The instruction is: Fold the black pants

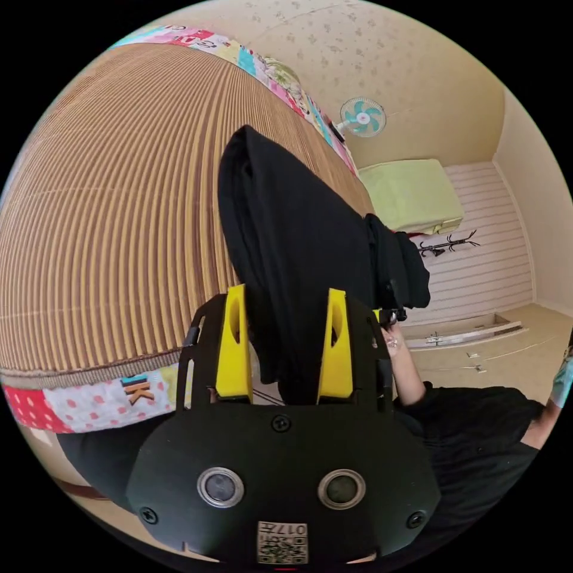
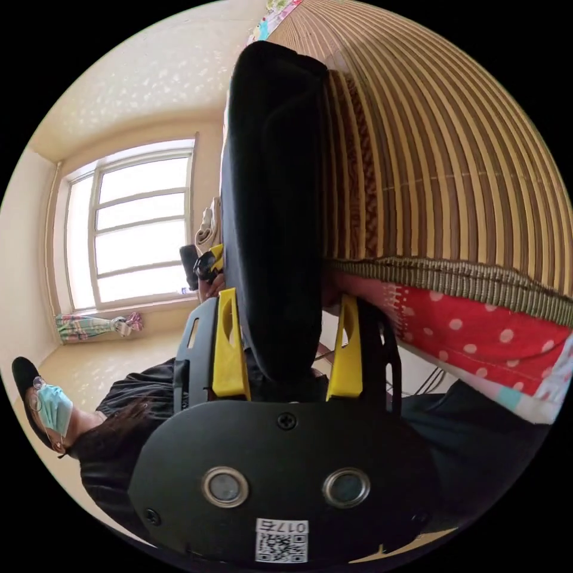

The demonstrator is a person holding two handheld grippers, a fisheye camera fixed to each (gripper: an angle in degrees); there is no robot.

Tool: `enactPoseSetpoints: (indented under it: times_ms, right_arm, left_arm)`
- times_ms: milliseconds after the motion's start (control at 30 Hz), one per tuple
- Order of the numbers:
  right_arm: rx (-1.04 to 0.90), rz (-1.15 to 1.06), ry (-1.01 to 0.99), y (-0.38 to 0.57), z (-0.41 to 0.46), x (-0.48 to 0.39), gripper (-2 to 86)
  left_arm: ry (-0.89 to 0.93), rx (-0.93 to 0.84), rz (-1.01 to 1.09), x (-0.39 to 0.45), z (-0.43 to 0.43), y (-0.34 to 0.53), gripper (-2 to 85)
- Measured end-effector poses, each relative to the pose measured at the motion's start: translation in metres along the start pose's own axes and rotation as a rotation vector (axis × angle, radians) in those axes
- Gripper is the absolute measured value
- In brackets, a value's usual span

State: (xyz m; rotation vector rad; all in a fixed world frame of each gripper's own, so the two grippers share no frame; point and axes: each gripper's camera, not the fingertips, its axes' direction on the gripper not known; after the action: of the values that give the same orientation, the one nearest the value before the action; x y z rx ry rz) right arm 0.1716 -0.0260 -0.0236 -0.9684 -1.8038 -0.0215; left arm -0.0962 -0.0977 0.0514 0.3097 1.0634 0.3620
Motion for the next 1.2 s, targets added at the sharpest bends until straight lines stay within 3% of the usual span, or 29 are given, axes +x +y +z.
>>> enactPoseSetpoints:
  times_ms: [167, 233, 367, 600, 800, 967, 1100, 1200]
  right_arm:
    - [0.069, -0.066, -0.092, 0.025, -0.014, 0.015, 12.3]
    - [0.138, -0.122, -0.094, 0.045, -0.028, 0.01, 8.8]
    - [0.156, -0.31, -0.403, 0.085, -0.047, -0.029, 6.9]
    - [0.033, -0.589, -0.415, 0.091, -0.033, -0.157, 5.9]
    - [-0.13, -0.774, -0.441, 0.004, 0.047, -0.253, 4.2]
    - [-0.141, -1.024, -0.435, -0.038, 0.142, -0.379, 3.7]
    - [-0.015, -1.33, -0.229, -0.042, 0.224, -0.438, 4.5]
    - [-0.083, -1.082, -0.291, -0.097, 0.33, -0.424, 5.7]
  left_arm:
    - [-0.071, 0.03, -0.032, 0.022, 0.0, 0.035, 12.8]
    - [0.006, -0.049, -0.073, 0.02, -0.003, 0.045, 10.4]
    - [0.191, -0.029, -0.093, 0.03, -0.033, 0.077, 8.0]
    - [0.302, 0.198, -0.079, 0.052, -0.151, 0.099, 8.0]
    - [0.292, 0.421, -0.149, 0.0, -0.239, 0.071, 7.9]
    - [0.104, 0.703, -0.072, -0.003, -0.402, 0.044, 7.9]
    - [-0.195, 0.813, -0.026, -0.011, -0.524, 0.01, 7.7]
    - [-0.414, 0.747, -0.206, -0.081, -0.552, -0.013, 9.9]
